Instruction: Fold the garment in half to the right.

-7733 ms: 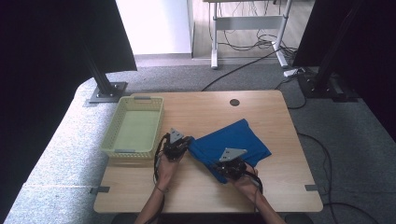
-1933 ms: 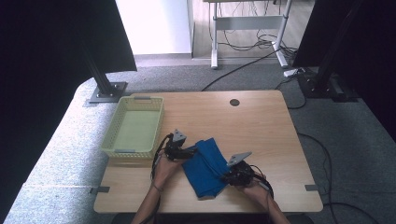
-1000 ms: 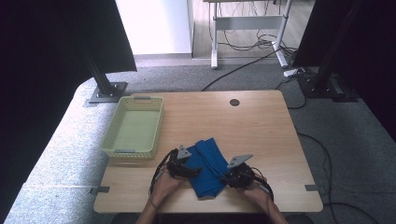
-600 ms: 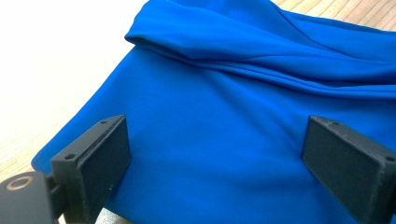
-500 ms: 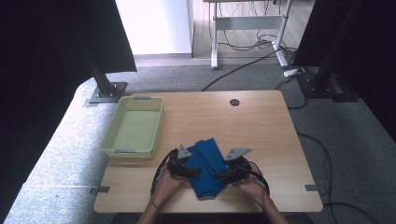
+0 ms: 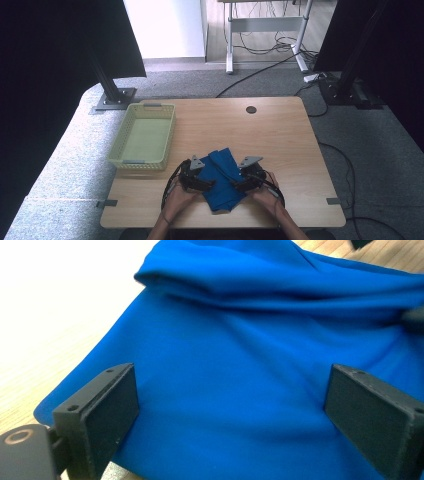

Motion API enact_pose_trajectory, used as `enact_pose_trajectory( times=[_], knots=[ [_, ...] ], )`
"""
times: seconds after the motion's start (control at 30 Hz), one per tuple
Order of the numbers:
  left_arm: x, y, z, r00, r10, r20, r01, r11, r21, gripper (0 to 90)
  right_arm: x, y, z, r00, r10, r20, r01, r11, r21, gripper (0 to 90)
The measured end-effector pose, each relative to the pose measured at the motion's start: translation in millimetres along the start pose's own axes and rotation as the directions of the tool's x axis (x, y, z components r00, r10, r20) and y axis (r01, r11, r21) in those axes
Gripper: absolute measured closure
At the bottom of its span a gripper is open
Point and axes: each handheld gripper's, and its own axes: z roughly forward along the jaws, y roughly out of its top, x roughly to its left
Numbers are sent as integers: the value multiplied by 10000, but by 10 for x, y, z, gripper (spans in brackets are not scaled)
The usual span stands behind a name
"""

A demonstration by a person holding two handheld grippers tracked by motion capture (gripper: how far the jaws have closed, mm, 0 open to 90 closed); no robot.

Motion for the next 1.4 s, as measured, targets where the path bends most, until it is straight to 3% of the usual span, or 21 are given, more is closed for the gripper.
enact_pose_trajectory(
  times=[0.37, 0.57, 0.8, 0.93, 1.03, 1.13, 1.27, 1.33, 1.4],
  knots=[
    [0, 1, 0, 10000, -3, -2, 3, 10000, 10, 73, -324, -301, -414, 9956, 827, 442, -828, 9966, -6, 229],
    [0, 1, 0, 10000, 1, -3, -1, 10000, 10, 72, -361, -292, -504, 9948, 952, 373, -941, 9951, -311, 229],
    [2, 1, 1, 10000, 3, -4, -3, 10000, 38, 61, -274, -23, -263, 9987, 473, -163, -481, 9976, -494, 210],
    [2, 1, 2, 10000, -1, -5, 1, 10000, 36, 61, -292, 149, -77, 9990, 401, -207, -412, 9976, -557, 207],
    [0, 1, 1, 10000, -10, -10, 10, 10000, 40, 61, -323, 249, 49, 9993, 365, 67, -360, 9978, -556, 203],
    [-2, 0, 1, 10000, -21, -36, 21, 10000, 35, 60, -380, 304, 166, 9983, 550, 201, -537, 9967, -609, 203],
    [-2, -2, -1, 10000, -29, -50, 30, 10000, 28, 59, -508, 294, 270, 9927, 879, 831, -854, 9958, -334, 205],
    [-2, -2, -1, 10000, -37, -49, 37, 10000, 24, 59, -587, 264, 282, 9879, 1360, 747, -1340, 9905, -314, 206],
    [-2, -2, -1, 10000, -34, -50, 34, 10000, 32, 59, -608, 251, 274, 9873, 1427, 698, -1408, 9896, -304, 212]
  ],
)
